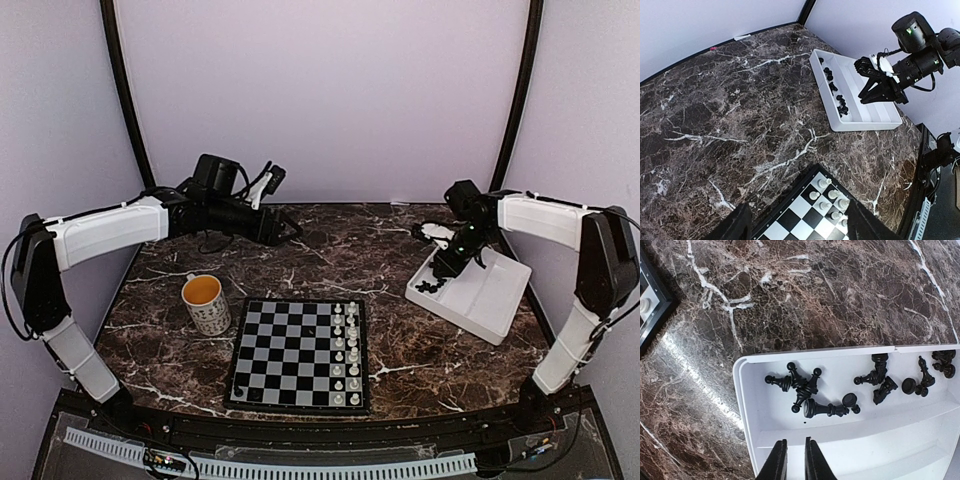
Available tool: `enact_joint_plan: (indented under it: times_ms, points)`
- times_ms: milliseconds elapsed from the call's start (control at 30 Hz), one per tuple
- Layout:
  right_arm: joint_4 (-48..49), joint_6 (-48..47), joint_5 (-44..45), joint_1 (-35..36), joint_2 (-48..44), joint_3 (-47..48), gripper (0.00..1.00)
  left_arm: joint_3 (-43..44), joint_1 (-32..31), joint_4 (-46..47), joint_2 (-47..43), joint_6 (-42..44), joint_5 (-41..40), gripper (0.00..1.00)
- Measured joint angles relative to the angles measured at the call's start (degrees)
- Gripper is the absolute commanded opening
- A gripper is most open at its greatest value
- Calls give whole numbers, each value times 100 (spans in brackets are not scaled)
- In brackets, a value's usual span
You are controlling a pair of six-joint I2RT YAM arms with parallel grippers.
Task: Set up the chess pieces on the board
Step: Pick up the bishop from the storage box.
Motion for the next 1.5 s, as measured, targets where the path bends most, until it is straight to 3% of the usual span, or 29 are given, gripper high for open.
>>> enact_joint_plan:
  times_ms: [567,1033,1500]
  points:
    - [-289,-138,671,-92,1082,870,19,264,-122,-151,319,59,155,68]
    - [-297,450,883,-973,2124,2186,21,278,-131,-229,319,103,164,68]
    - [-256,282,970,-1145,2601,2623,29,278,-140,-229,319,96,164,68]
